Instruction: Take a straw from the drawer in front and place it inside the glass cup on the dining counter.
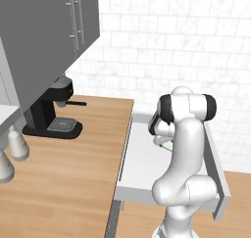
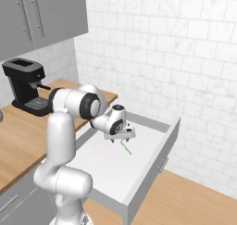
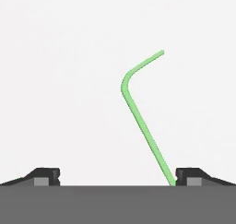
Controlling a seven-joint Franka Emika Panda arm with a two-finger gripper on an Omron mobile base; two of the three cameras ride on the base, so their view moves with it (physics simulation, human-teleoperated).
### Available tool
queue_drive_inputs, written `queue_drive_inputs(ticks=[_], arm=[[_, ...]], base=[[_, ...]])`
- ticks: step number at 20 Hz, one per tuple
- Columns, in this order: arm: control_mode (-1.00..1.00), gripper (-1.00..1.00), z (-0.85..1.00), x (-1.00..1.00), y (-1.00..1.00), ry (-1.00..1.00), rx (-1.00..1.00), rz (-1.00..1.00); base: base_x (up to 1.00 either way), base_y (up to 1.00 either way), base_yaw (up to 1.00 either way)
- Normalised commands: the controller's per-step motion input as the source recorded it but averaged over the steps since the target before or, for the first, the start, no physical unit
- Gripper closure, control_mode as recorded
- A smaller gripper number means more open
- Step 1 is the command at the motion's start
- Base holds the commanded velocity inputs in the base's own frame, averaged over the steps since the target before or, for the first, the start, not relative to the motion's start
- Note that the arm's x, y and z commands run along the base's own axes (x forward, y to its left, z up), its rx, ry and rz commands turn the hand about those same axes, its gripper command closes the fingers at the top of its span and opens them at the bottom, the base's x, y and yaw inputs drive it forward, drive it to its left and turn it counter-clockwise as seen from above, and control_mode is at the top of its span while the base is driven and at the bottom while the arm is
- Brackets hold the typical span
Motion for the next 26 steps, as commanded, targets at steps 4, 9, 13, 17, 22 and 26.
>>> queue_drive_inputs(ticks=[4,9,13,17,22,26], arm=[[-1.0,-1.0,-0.19,0.46,0.01,0.0,0.0,-0.02],[-1.0,-1.0,-0.27,0.35,0.0,0.0,0.0,-0.04],[-1.0,-1.0,-0.3,0.16,0.0,0.0,0.0,-0.04],[-1.0,-1.0,-0.3,0.16,0.0,0.0,0.0,-0.02],[-1.0,-1.0,-0.31,0.11,0.0,0.0,0.0,-0.01],[-1.0,-1.0,-0.35,0.06,0.0,0.0,0.0,0.0]], base=[[0.0,0.0,0.0],[0.0,0.0,0.0],[0.0,0.0,0.0],[0.0,0.0,0.0],[0.0,0.0,0.0],[0.0,0.0,0.0]])
